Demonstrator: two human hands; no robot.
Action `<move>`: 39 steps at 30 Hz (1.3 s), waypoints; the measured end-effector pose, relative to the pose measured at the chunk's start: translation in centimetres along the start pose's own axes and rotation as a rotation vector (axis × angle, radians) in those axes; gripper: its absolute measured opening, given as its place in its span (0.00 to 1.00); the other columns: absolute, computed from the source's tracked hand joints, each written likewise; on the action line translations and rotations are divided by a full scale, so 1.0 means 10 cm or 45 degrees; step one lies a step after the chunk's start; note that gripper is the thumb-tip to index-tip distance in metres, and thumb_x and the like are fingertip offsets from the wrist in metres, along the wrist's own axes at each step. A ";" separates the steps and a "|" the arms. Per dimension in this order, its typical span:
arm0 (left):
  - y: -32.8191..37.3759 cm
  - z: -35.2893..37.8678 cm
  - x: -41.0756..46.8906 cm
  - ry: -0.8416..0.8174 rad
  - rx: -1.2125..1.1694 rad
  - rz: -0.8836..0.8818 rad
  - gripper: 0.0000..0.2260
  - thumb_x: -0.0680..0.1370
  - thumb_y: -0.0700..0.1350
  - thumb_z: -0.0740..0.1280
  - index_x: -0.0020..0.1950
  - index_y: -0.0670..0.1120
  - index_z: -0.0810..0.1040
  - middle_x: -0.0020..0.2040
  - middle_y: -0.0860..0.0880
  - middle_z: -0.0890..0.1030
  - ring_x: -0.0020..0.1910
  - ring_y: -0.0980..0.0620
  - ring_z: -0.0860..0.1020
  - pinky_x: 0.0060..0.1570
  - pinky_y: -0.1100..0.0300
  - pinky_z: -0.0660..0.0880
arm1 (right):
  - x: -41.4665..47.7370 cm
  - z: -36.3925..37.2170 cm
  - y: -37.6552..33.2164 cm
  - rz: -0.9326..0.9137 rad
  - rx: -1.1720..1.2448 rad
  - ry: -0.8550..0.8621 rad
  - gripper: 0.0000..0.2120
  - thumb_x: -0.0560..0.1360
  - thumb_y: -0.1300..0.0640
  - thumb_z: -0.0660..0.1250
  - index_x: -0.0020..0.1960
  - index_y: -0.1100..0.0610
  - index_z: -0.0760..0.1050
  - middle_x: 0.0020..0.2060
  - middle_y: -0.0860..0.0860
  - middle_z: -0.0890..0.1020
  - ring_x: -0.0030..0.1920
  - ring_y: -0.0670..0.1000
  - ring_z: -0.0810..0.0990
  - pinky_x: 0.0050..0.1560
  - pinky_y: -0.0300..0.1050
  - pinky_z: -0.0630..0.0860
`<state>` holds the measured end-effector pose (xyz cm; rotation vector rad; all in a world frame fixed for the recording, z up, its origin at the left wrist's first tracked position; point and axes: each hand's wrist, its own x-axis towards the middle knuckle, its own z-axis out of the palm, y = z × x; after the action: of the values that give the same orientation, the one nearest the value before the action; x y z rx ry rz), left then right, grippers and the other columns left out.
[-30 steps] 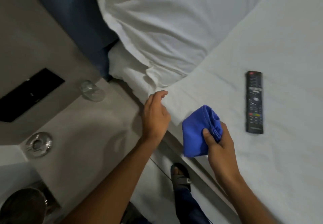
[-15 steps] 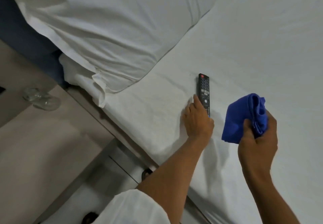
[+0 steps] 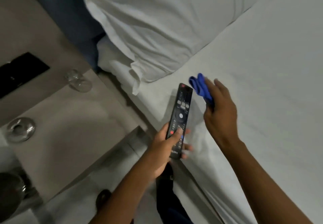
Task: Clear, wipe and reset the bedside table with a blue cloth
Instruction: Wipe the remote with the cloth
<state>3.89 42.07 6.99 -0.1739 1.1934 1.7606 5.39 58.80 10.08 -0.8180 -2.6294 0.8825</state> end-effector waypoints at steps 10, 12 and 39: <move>0.26 -1.18 -0.61 0.344 -0.195 0.245 0.20 0.77 0.57 0.62 0.67 0.52 0.74 0.57 0.47 0.83 0.54 0.50 0.81 0.51 0.57 0.78 | -0.70 1.04 -1.35 -0.319 -0.025 -0.494 0.28 0.70 0.62 0.59 0.70 0.51 0.71 0.70 0.53 0.73 0.63 0.60 0.73 0.57 0.55 0.75; 0.30 -1.32 -0.72 0.404 -0.396 0.282 0.24 0.79 0.60 0.57 0.70 0.49 0.72 0.63 0.45 0.81 0.61 0.47 0.80 0.56 0.55 0.78 | -0.94 1.19 -1.55 -0.353 -0.001 -0.551 0.28 0.70 0.64 0.61 0.70 0.51 0.72 0.70 0.53 0.73 0.63 0.59 0.73 0.55 0.55 0.77; 0.10 -2.56 -1.97 0.638 -0.222 0.187 0.20 0.79 0.43 0.66 0.71 0.53 0.70 0.60 0.44 0.83 0.55 0.42 0.83 0.58 0.49 0.76 | -1.33 1.91 -2.47 -0.617 0.147 -0.704 0.26 0.75 0.67 0.63 0.71 0.53 0.70 0.68 0.53 0.74 0.67 0.53 0.73 0.65 0.48 0.74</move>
<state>3.95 9.78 5.94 -0.6777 1.4274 2.0189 -2.02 25.67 9.53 0.1324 -2.9772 1.2229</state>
